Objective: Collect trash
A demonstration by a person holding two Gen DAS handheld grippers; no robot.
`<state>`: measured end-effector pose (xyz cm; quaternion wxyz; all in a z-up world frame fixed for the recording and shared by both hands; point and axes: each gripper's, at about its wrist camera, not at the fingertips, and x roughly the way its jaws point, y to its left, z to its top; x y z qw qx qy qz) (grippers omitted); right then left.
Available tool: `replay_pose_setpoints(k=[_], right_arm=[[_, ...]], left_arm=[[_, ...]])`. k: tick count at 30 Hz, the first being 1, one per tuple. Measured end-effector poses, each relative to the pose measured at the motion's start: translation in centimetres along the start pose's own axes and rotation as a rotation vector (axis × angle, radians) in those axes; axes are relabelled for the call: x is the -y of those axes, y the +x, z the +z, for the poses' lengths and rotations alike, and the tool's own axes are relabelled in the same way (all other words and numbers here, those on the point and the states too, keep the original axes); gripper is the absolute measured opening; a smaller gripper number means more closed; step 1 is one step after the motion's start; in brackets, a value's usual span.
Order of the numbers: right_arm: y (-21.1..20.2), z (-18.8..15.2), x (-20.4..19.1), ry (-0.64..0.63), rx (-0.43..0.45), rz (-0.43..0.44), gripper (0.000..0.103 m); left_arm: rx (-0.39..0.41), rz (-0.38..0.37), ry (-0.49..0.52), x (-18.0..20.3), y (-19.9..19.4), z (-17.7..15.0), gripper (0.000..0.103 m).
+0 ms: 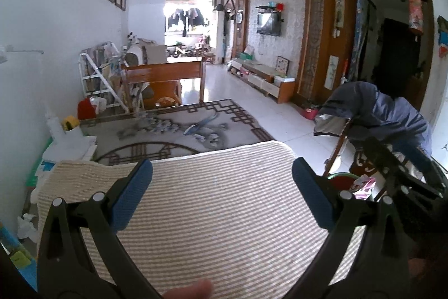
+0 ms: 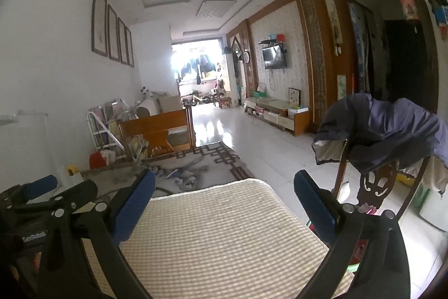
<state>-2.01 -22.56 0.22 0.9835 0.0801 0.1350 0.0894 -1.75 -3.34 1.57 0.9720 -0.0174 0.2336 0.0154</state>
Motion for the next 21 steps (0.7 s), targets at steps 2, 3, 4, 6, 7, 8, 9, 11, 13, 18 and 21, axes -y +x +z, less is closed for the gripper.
replay_pose_setpoints(k=[2,3,4,6,7,8,9,11,13,18,21], right_arm=[[-0.3,0.0,-0.1,0.011,-0.001,0.003,0.096],[-0.4,-0.1,-0.1,0.017,-0.002,0.003,0.096],[-0.6,-0.2,-0.2,0.025,-0.003,0.004,0.096],[-0.6,-0.3,-0.1,0.039,-0.01,0.007,0.096],[-0.6,-0.4,-0.2,0.042,-0.012,0.008,0.096],[-0.7,-0.5,-0.4,0.041,-0.015,0.009,0.096],[-0.9,-0.6,-0.6,0.039,-0.016,0.008,0.096],[-1.0,-0.8,-0.9,0.03,-0.02,0.008,0.096],[-0.9,-0.9,-1.1,0.022,-0.026,0.011,0.096],[-0.7,-1.1,-1.4,0.012,-0.045,0.023,0.096],[-0.5,-1.3,-1.5,0.01,-0.053,0.024,0.096]], left_arm=[[-0.004,0.001,-0.017,-0.6,-0.2,-0.1,0.098],[-0.007,0.003,-0.026,-0.8,-0.2,-0.2,0.098],[-0.013,0.003,-0.034,-1.1,-0.3,-0.3,0.098],[-0.021,0.0,-0.041,-1.3,-0.4,-0.5,0.098],[-0.023,-0.001,-0.043,-1.5,-0.4,-0.6,0.098],[-0.023,0.0,-0.044,-1.7,-0.5,-0.7,0.098],[-0.022,0.001,-0.045,-1.8,-0.6,-0.8,0.098],[-0.025,0.001,-0.042,-1.8,-0.7,-0.9,0.098],[-0.027,0.003,-0.04,-1.8,-0.7,-1.0,0.098],[-0.033,0.002,-0.042,-1.8,-0.6,-1.1,0.098],[-0.04,0.003,-0.044,-1.9,-0.6,-1.3,0.098]])
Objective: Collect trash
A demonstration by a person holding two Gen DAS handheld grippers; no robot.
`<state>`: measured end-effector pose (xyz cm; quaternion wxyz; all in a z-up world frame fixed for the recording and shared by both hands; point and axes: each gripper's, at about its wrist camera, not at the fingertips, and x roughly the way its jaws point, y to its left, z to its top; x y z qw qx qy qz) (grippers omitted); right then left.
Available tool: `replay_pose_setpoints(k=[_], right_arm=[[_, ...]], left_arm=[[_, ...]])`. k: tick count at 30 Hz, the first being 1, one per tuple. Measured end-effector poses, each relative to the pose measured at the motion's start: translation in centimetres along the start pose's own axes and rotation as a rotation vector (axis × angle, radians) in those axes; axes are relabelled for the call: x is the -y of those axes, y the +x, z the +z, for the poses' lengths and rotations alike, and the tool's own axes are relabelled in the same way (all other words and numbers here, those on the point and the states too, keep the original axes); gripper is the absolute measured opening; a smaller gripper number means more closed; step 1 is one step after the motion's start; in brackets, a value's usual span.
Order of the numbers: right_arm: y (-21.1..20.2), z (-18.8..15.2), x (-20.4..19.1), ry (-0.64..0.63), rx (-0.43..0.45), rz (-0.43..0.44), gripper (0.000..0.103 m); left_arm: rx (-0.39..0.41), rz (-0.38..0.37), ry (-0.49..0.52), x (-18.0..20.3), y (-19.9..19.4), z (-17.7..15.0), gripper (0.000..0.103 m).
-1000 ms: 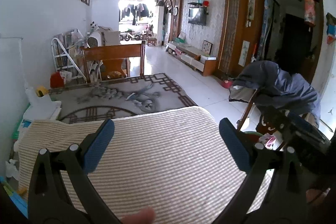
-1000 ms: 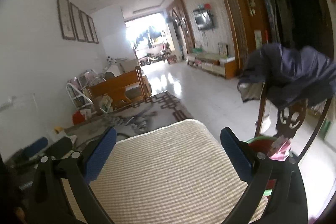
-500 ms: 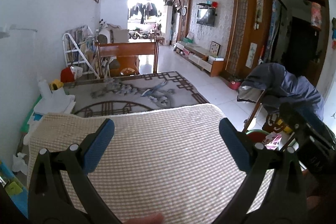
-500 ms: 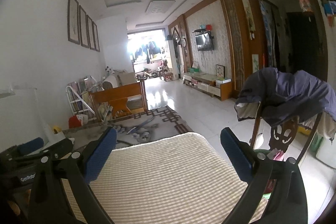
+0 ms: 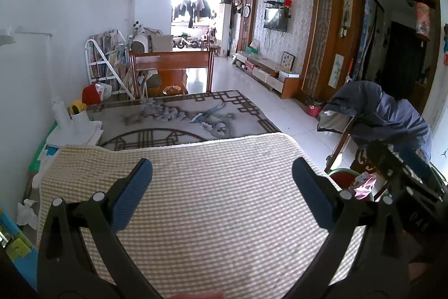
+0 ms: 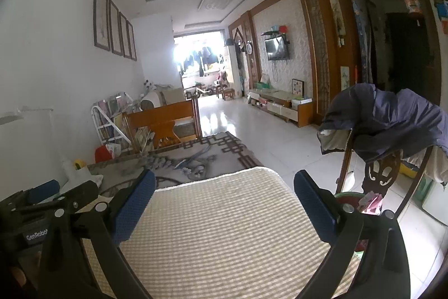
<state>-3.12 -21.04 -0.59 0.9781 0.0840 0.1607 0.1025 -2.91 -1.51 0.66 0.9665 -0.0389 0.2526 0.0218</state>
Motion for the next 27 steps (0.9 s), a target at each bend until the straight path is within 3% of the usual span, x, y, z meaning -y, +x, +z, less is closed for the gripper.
replay_pose_setpoints(k=[20,23,27], right_arm=[[1.5,-0.7,0.0,-0.001,-0.062,0.001,0.096],[2.4,-1.1,0.1,-0.002,-0.095,0.004,0.096],[5.4,-2.8,0.7,0.003,-0.208,0.015,0.096]], left_arm=[[-0.043,-0.006,-0.015,-0.4,1.2,-0.2,0.098],[-0.045,0.003,-0.021,-0.5,1.6,-0.2,0.098],[-0.103,0.024,-0.058,-1.3,3.2,-0.5,0.098]])
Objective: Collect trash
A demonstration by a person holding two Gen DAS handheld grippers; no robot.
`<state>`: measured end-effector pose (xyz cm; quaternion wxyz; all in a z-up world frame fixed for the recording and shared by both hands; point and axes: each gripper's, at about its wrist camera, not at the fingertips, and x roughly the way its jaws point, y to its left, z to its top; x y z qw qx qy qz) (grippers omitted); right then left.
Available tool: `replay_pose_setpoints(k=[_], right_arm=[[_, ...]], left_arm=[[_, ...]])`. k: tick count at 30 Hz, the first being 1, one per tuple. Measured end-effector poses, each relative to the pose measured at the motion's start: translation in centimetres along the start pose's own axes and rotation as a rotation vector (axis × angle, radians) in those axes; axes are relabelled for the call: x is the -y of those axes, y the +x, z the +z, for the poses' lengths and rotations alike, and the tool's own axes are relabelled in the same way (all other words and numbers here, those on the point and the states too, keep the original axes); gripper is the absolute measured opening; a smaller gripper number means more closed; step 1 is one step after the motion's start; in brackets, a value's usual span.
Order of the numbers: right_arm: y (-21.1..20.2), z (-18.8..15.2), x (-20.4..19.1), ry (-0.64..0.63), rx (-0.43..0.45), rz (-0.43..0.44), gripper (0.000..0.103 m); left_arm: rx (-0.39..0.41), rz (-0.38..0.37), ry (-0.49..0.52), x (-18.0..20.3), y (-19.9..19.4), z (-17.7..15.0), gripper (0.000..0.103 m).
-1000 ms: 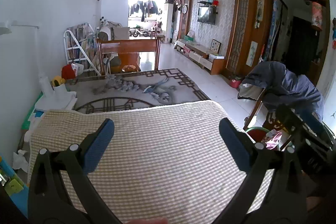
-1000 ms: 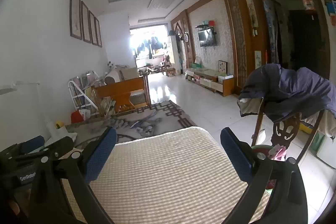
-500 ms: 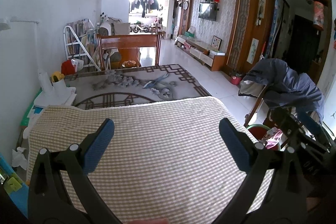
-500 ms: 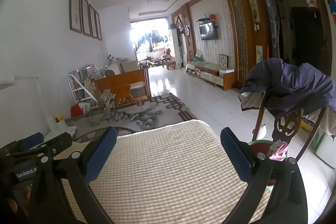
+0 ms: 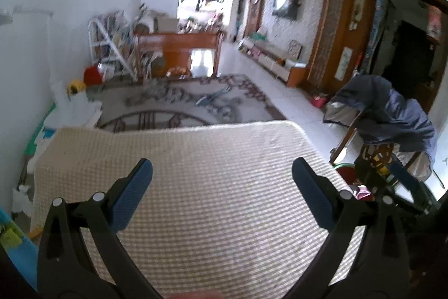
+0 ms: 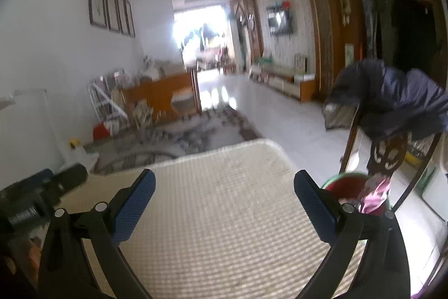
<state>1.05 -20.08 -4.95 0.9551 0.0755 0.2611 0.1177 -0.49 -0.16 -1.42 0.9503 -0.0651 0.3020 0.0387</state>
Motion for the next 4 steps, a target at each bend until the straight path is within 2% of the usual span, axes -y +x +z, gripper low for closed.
replay_pose_setpoints(k=[4], right_arm=[[5.1,-1.6,1.0,-0.048,-0.098,-0.017,0.096]], left_arm=[[-0.026,0.046,-0.031,-1.5,1.0,-0.7,0.098]])
